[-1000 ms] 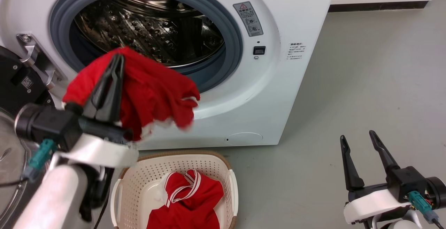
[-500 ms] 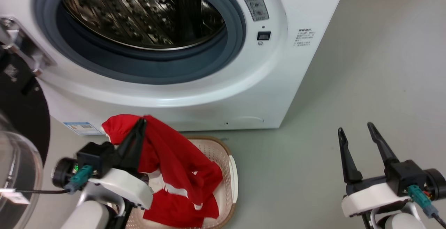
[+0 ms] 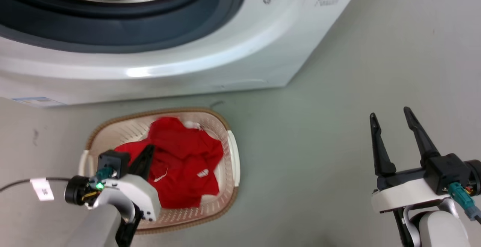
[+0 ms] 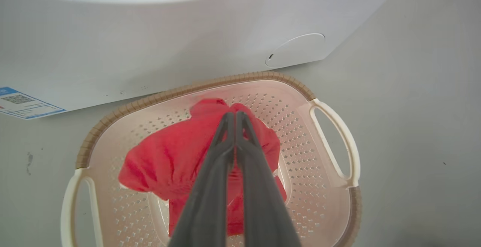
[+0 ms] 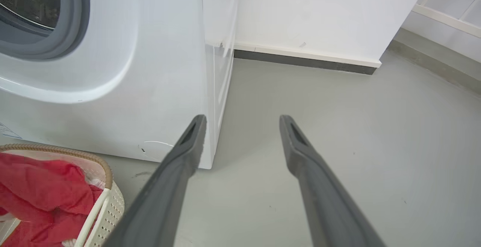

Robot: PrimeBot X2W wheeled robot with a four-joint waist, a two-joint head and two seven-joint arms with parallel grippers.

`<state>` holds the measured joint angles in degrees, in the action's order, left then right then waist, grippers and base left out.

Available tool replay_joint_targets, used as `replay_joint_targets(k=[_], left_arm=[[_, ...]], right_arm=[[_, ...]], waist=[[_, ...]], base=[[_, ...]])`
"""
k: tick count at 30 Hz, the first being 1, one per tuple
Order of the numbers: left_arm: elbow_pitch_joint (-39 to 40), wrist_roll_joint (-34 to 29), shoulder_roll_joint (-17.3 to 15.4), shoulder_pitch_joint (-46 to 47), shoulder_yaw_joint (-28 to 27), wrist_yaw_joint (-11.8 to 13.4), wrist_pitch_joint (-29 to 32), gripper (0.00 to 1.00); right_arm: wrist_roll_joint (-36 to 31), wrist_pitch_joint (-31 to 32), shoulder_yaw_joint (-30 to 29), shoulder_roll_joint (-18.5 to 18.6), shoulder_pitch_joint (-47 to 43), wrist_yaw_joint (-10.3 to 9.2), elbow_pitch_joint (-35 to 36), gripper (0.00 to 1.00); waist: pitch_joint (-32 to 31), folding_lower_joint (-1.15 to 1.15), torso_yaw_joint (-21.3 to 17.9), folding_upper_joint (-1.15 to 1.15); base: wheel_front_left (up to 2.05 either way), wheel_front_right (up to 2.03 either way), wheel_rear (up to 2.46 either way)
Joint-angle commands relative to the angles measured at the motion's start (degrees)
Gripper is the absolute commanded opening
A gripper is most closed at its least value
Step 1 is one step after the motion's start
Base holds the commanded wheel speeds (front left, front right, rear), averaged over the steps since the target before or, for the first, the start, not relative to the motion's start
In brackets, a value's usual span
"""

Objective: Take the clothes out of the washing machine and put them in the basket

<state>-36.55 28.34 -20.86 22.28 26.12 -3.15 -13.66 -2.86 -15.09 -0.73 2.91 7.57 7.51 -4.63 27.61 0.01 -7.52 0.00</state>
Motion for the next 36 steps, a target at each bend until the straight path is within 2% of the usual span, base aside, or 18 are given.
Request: replay_joint_targets(k=[1,7,13,25,26,27,28,36], left_arm=[[-2.02,-0.48,0.21,2.14,-0.06,-0.37,-0.55,0.0],[-13.91,-2.62,0.99,9.59,0.1,-0.79,-1.4,0.0],[-20.71,-2.99,0.91,14.48,-1.07,-0.69,-1.6,0.0],[-26.71,-4.49,0.85,19.67,-3.02,-0.31,-1.54,0.0],[-27.73,-4.47,0.95,19.89,-3.0,-0.42,-1.54,0.07],[-28.41,-4.6,1.15,20.24,-2.96,-0.4,-1.54,0.97],[-28.77,-4.67,1.36,20.61,-3.03,-0.27,-1.54,1.0],[-26.84,-5.36,2.24,18.67,-4.27,-0.37,-1.55,1.0]], right_arm=[[0.21,-0.11,0.07,-0.04,0.96,-0.04,0.38,1.0],[0.83,-0.11,1.02,-0.03,2.56,-0.04,1.57,1.0],[1.06,-0.11,1.54,-0.03,3.43,-0.04,2.53,1.0],[2.0,-0.11,1.13,-0.03,3.55,-0.04,2.95,1.0],[2.01,-0.11,1.27,-0.03,3.63,-0.04,2.84,1.0],[2.03,-0.11,1.38,-0.03,3.74,-0.04,2.74,1.0],[2.05,-0.11,1.47,-0.03,3.88,-0.04,2.62,1.0],[1.99,-0.11,0.76,-0.03,3.98,-0.04,1.7,1.0]], waist=[[4.28,-0.01,-2.3,0.0],[10.56,-0.01,-4.44,0.0],[14.18,-0.01,-5.89,0.0],[18.13,-0.01,-6.69,0.0],[18.16,-0.01,-6.67,0.0],[18.12,-0.01,-6.63,0.0],[18.05,-0.01,-6.56,0.0],[15.34,-0.01,-5.09,0.0]], base=[[0.0,0.0,0.0],[0.0,0.0,0.0],[0.0,0.0,0.0],[0.0,0.0,0.0],[0.0,0.0,0.0],[0.0,0.0,0.0],[0.0,0.0,0.0],[0.0,0.0,0.0]])
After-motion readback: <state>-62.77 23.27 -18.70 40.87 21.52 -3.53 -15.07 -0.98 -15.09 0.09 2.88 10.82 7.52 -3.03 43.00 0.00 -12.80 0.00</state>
